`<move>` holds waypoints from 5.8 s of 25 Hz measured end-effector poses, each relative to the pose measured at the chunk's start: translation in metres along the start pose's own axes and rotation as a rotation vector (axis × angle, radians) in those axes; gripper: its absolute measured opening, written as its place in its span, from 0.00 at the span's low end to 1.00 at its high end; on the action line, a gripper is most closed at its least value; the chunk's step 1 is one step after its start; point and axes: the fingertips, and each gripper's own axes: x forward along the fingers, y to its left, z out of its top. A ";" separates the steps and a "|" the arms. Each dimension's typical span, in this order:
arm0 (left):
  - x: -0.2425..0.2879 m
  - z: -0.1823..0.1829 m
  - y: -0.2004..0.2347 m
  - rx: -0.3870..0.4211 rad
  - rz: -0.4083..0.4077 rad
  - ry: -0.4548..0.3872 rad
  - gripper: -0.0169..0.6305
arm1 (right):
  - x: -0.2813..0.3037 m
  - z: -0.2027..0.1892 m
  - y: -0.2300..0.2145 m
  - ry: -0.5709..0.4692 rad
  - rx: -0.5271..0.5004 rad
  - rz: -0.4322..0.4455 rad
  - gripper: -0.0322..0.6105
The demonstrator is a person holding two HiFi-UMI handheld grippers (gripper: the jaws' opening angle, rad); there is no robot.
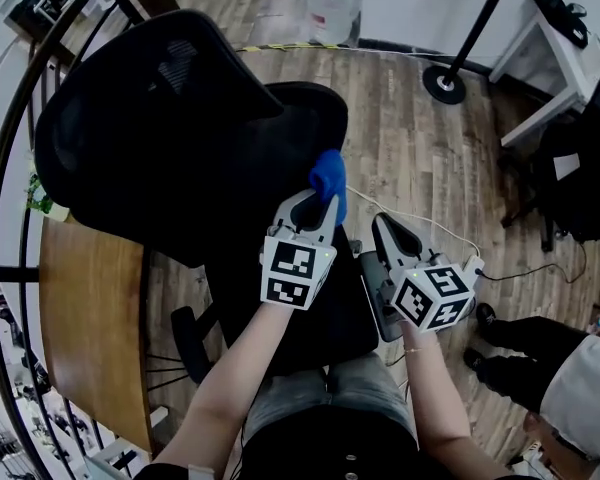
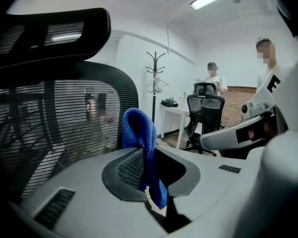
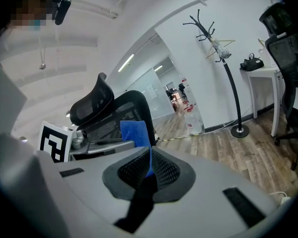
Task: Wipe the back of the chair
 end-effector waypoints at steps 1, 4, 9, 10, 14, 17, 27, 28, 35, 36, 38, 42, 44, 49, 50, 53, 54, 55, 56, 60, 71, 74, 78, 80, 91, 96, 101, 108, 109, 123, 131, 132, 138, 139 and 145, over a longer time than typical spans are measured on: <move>-0.006 -0.001 0.002 -0.001 0.008 -0.001 0.12 | 0.000 -0.002 0.004 0.004 0.000 0.006 0.10; -0.028 -0.005 0.008 0.009 0.040 -0.002 0.12 | 0.005 -0.009 0.021 0.020 -0.008 0.040 0.10; -0.073 -0.019 0.033 -0.008 0.123 -0.013 0.12 | 0.021 -0.022 0.061 0.071 -0.044 0.132 0.10; -0.083 -0.024 0.040 -0.017 0.146 -0.008 0.12 | 0.024 -0.025 0.069 0.080 -0.051 0.147 0.10; -0.126 -0.052 0.077 -0.059 0.250 0.015 0.12 | 0.039 -0.040 0.105 0.118 -0.081 0.203 0.10; -0.159 -0.076 0.107 -0.084 0.331 0.040 0.12 | 0.050 -0.054 0.132 0.152 -0.104 0.243 0.10; -0.249 -0.141 0.188 -0.145 0.582 0.102 0.12 | 0.077 -0.089 0.190 0.225 -0.152 0.302 0.10; -0.257 -0.147 0.195 -0.153 0.611 0.109 0.12 | 0.078 -0.092 0.192 0.228 -0.153 0.303 0.10; -0.278 -0.178 0.235 -0.205 0.723 0.145 0.12 | 0.078 -0.102 0.190 0.240 -0.152 0.271 0.10; -0.275 -0.180 0.238 -0.207 0.718 0.149 0.12 | 0.078 -0.103 0.188 0.240 -0.150 0.263 0.10; -0.266 -0.183 0.240 -0.206 0.700 0.151 0.12 | 0.076 -0.103 0.181 0.238 -0.147 0.246 0.10; -0.248 -0.185 0.235 -0.191 0.659 0.158 0.12 | 0.069 -0.101 0.166 0.230 -0.141 0.211 0.10; -0.239 -0.183 0.233 -0.180 0.643 0.157 0.12 | 0.065 -0.098 0.158 0.221 -0.137 0.193 0.10; -0.225 -0.176 0.225 -0.177 0.620 0.147 0.12 | 0.058 -0.093 0.141 0.200 -0.125 0.155 0.10; -0.221 -0.175 0.222 -0.173 0.608 0.145 0.12 | 0.056 -0.093 0.138 0.195 -0.119 0.145 0.10; -0.206 -0.170 0.214 -0.158 0.573 0.143 0.12 | 0.053 -0.091 0.127 0.184 -0.106 0.122 0.10; -0.200 -0.167 0.211 -0.154 0.562 0.142 0.12 | 0.052 -0.089 0.123 0.179 -0.103 0.115 0.10; -0.194 -0.165 0.208 -0.149 0.549 0.142 0.12 | 0.050 -0.087 0.120 0.174 -0.100 0.107 0.10; -0.189 -0.163 0.204 -0.146 0.538 0.142 0.12 | 0.048 -0.084 0.116 0.168 -0.097 0.099 0.10; -0.168 -0.155 0.186 -0.131 0.494 0.140 0.12 | 0.039 -0.078 0.098 0.151 -0.082 0.073 0.10; -0.105 -0.133 0.132 -0.070 0.345 0.135 0.12 | 0.010 -0.071 0.052 0.113 -0.032 -0.012 0.10; -0.089 -0.126 0.121 -0.050 0.311 0.132 0.12 | 0.006 -0.069 0.041 0.101 -0.022 -0.029 0.10; -0.067 -0.122 0.101 -0.030 0.263 0.134 0.12 | -0.002 -0.069 0.025 0.088 -0.005 -0.053 0.10; -0.053 -0.118 0.088 -0.025 0.236 0.135 0.12 | -0.008 -0.066 0.014 0.085 0.002 -0.066 0.10; -0.003 -0.097 0.037 0.009 0.118 0.141 0.12 | -0.012 -0.062 -0.020 0.072 0.043 -0.098 0.10; 0.017 -0.094 0.016 0.012 0.078 0.140 0.12 | -0.013 -0.060 -0.032 0.065 0.053 -0.104 0.10; 0.033 -0.089 0.000 0.018 0.026 0.146 0.12 | -0.014 -0.054 -0.044 0.056 0.059 -0.116 0.10; 0.038 -0.070 -0.022 0.000 -0.044 0.121 0.12 | -0.017 -0.041 -0.049 0.039 0.058 -0.117 0.10; 0.034 -0.066 -0.025 -0.006 -0.048 0.110 0.12 | -0.018 -0.039 -0.048 0.033 0.056 -0.116 0.10; -0.096 0.028 -0.016 -0.024 -0.038 -0.059 0.12 | -0.046 0.025 0.050 -0.084 -0.075 0.024 0.10; -0.161 0.066 -0.007 -0.050 -0.005 -0.151 0.12 | -0.061 0.067 0.132 -0.160 -0.195 0.166 0.10; -0.169 0.070 -0.004 -0.058 0.005 -0.163 0.12 | -0.061 0.070 0.141 -0.165 -0.205 0.183 0.10; -0.201 0.077 0.014 -0.096 0.070 -0.205 0.12 | -0.058 0.077 0.179 -0.168 -0.271 0.250 0.10; -0.204 0.076 0.015 -0.101 0.074 -0.207 0.12 | -0.057 0.076 0.181 -0.164 -0.277 0.250 0.10; -0.215 0.066 0.024 -0.118 0.106 -0.199 0.12 | -0.050 0.065 0.186 -0.142 -0.277 0.250 0.10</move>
